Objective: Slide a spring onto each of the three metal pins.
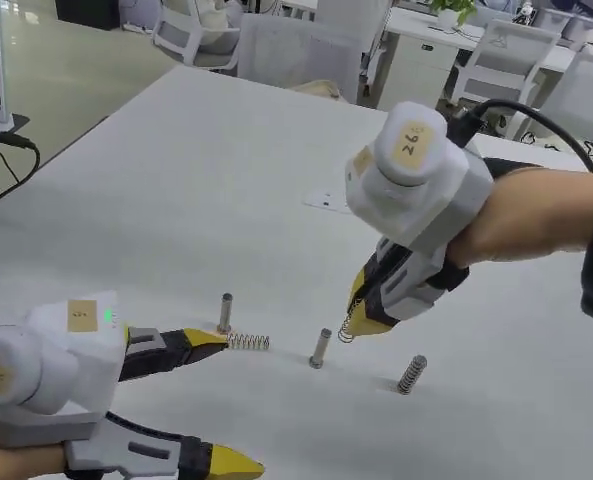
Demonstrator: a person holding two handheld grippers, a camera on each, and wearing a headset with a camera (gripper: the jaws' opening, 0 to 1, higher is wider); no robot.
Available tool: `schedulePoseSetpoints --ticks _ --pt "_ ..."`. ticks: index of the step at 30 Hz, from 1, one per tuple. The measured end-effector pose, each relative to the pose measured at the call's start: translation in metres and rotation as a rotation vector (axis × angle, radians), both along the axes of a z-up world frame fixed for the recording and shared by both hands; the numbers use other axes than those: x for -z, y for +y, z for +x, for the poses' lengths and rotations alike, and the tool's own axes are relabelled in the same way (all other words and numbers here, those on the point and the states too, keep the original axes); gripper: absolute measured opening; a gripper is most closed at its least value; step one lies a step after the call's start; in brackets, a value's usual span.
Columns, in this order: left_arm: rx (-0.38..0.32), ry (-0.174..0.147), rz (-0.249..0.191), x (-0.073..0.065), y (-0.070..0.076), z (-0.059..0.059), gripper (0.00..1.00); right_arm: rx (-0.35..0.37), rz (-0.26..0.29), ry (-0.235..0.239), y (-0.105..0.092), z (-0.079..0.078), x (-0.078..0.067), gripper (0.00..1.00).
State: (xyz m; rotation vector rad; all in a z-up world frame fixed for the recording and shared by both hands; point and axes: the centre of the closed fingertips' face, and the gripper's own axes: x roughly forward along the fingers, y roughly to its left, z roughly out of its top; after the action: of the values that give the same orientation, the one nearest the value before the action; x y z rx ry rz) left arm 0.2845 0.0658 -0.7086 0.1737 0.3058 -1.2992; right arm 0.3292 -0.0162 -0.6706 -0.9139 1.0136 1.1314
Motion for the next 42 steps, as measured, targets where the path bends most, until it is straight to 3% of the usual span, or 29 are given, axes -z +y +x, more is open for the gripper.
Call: schedulePoseSetpoints --ticks 9,21,26,31,42 --pt "-0.082 0.007 -0.003 0.005 0.024 0.002 0.73 0.013 0.006 -0.018 0.002 0.014 0.006 0.08" --pt "-0.154 -0.013 -0.017 0.000 0.041 -0.002 0.75 0.021 0.000 -0.013 0.002 0.028 0.017 0.08" --pt "-0.181 -0.015 -0.020 -0.001 0.049 0.000 0.75 0.024 -0.015 0.003 0.002 0.033 0.027 0.08" --pt "-0.203 -0.020 -0.028 -0.004 0.055 0.001 0.76 0.033 -0.022 0.033 0.001 0.036 0.036 0.08" --pt "-0.219 -0.014 -0.023 -0.003 0.059 0.003 0.73 0.031 -0.035 0.050 -0.001 0.045 0.046 0.08"
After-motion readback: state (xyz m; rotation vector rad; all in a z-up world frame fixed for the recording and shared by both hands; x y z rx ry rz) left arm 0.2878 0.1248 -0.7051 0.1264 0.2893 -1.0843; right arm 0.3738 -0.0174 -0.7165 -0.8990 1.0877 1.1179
